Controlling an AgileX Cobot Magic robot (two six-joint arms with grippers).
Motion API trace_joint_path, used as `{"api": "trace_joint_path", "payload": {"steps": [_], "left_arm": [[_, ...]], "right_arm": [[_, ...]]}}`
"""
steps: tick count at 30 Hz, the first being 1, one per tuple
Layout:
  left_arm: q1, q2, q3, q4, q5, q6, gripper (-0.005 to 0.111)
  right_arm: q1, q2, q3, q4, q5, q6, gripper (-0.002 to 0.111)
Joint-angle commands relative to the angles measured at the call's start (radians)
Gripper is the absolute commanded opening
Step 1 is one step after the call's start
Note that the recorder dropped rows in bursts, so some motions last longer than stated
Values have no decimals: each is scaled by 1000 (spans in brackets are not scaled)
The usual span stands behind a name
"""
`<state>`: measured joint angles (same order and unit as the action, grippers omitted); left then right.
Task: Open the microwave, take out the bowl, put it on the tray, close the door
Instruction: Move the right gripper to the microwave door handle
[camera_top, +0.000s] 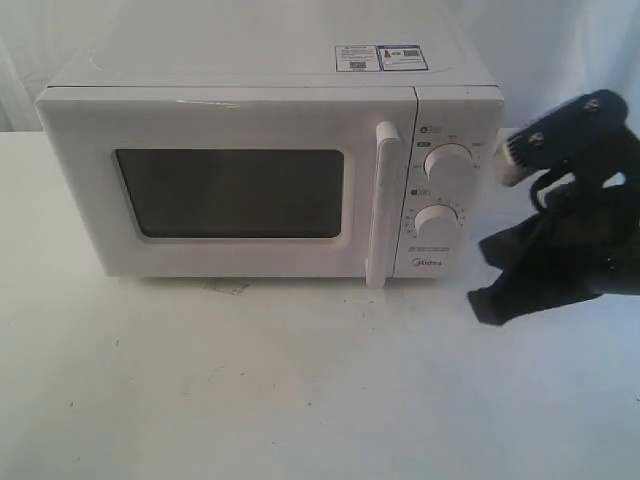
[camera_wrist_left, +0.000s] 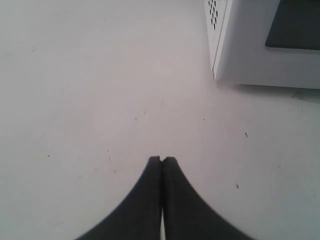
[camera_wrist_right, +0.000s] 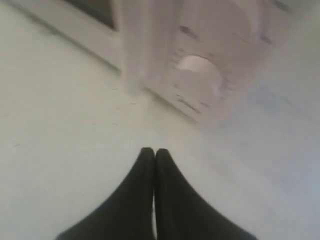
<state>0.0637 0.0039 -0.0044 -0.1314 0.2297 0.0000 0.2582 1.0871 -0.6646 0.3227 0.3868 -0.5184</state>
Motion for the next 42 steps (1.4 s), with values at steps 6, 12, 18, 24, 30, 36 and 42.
{"api": "trace_joint_path", "payload": {"steps": [6,12,18,24,30,36,42], "left_arm": [[-7,-4,4,-2,-4,0,0],[-7,-4,4,-2,-4,0,0],[-7,-4,4,-2,-4,0,0],[-7,-4,4,-2,-4,0,0],[-7,-4,4,-2,-4,0,0],[-7,-4,4,-2,-4,0,0],[-7,-4,4,-2,-4,0,0]], "right_arm": [[-52,34,-39,472,-101,-689,0],[-265,36,-100,512,-12,-686,0],[-288,103,-137,759,445,-1044,0],[-288,174,-137,810,414,-1141,0],[-288,232,-137,929,419,-1101,4],[-288,293,-137,992,423,-1219,44],[-288,356,-137,1168,483,-1368,61]]}}
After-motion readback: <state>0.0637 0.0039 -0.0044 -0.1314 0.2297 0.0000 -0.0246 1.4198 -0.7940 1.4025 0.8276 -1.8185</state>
